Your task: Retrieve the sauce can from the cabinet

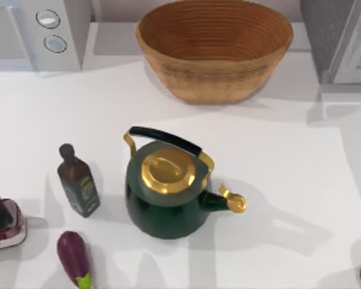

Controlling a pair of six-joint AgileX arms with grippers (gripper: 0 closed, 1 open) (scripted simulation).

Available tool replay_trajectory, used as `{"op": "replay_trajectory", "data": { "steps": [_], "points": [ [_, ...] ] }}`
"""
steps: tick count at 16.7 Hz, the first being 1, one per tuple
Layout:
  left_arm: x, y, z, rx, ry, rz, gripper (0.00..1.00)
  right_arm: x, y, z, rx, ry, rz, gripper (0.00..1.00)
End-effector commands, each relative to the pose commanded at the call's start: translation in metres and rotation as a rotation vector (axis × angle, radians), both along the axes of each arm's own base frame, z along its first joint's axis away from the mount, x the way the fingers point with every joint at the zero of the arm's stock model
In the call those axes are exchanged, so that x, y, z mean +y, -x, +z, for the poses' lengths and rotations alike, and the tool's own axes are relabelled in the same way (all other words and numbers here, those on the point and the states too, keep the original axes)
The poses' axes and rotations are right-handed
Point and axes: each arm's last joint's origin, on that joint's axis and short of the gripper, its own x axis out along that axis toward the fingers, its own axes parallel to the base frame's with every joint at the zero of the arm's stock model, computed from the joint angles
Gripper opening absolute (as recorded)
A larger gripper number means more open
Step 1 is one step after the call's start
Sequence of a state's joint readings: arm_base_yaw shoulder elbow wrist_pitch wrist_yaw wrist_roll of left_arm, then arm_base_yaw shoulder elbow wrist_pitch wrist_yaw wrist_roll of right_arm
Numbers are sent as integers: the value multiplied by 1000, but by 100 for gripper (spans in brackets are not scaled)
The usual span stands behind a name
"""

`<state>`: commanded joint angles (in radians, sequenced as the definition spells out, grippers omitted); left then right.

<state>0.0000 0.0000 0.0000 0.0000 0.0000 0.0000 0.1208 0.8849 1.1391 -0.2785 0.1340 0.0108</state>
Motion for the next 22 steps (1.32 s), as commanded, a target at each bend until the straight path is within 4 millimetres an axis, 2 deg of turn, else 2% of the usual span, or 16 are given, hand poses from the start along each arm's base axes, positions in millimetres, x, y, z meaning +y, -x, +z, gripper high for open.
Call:
{"op": "replay_trajectory", "data": {
  "steps": [4, 8, 11, 22],
  "points": [
    [0, 0, 0, 0, 0, 0, 100, 13, -42, 57, -16, -2, 2, 100],
    [0, 0, 0, 0, 0, 0, 100, 24, -71, 83, -24, -4, 7, 100],
    [0, 0, 0, 0, 0, 0, 100, 27, -78, 88, -23, -4, 8, 100],
    [0, 0, 0, 0, 0, 0, 100, 23, -85, 84, -32, -4, -2, 100]
  ]
}}
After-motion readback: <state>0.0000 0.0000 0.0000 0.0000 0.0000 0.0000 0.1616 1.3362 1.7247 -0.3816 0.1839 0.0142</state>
